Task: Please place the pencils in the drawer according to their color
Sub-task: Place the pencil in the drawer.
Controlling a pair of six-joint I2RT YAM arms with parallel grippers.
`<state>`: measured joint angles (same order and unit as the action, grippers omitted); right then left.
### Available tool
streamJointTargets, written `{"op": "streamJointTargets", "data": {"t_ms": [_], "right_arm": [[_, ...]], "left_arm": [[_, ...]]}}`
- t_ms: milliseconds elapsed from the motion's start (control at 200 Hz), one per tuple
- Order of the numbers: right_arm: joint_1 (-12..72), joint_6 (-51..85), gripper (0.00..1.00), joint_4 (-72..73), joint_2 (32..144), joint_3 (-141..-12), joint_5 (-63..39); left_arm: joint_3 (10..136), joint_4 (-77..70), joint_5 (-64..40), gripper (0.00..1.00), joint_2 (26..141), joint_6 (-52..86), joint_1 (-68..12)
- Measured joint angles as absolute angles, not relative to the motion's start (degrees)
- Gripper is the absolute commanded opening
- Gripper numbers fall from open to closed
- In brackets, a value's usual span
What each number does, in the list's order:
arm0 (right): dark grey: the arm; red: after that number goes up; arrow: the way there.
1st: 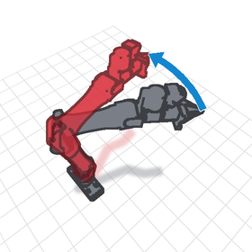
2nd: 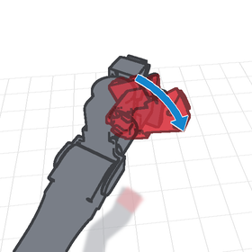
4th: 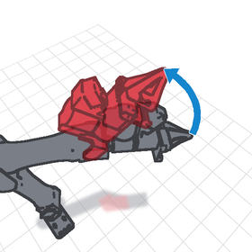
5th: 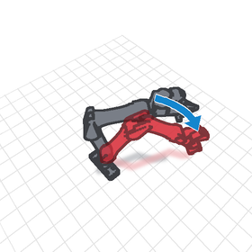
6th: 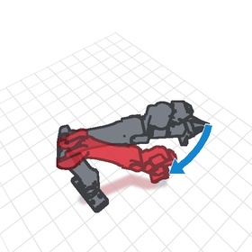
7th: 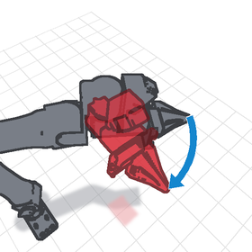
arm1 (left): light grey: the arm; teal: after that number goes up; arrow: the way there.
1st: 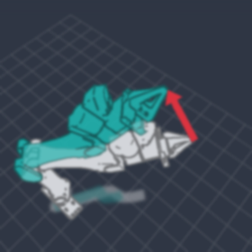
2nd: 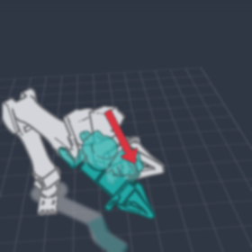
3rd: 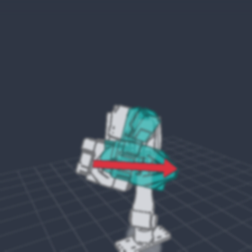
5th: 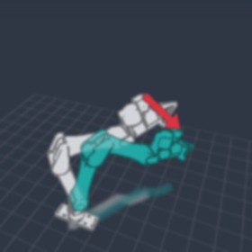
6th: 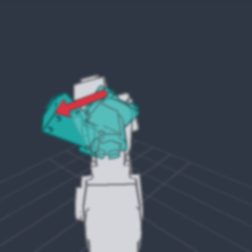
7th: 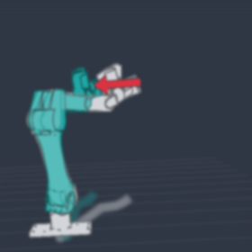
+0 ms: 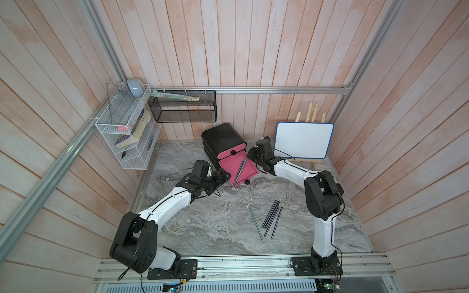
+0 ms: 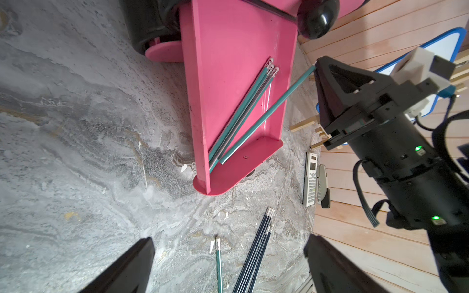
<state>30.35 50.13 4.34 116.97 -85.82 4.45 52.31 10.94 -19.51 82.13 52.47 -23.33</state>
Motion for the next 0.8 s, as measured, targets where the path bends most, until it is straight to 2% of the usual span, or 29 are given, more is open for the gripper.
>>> {"op": "streamJointTargets", "data": {"t_ms": [160,255,325,550,800], "right_arm": [[32.25,48.86,0.0,3.79,117.91,-86.21,4.19],[33.15,47.99,0.19,3.27,118.3,-86.85,3.99],[33.36,47.37,0.25,3.01,118.3,-87.18,3.75],[33.71,45.63,0.29,2.0,116.64,-86.0,2.52],[33.95,42.7,0.32,0.86,106.41,-79.75,1.1]], "left_arm": [[52.31,10.5,-19.51,1.0,82.17,52.47,-23.33],[52.31,10.41,-19.53,1.0,82.17,52.47,-23.33],[52.31,10.26,-19.55,0.99,82.17,52.49,-23.33],[52.31,9.45,-19.97,1.0,82.17,52.49,-23.33],[52.31,9.39,-20.56,1.0,82.15,52.49,-23.33]]}}
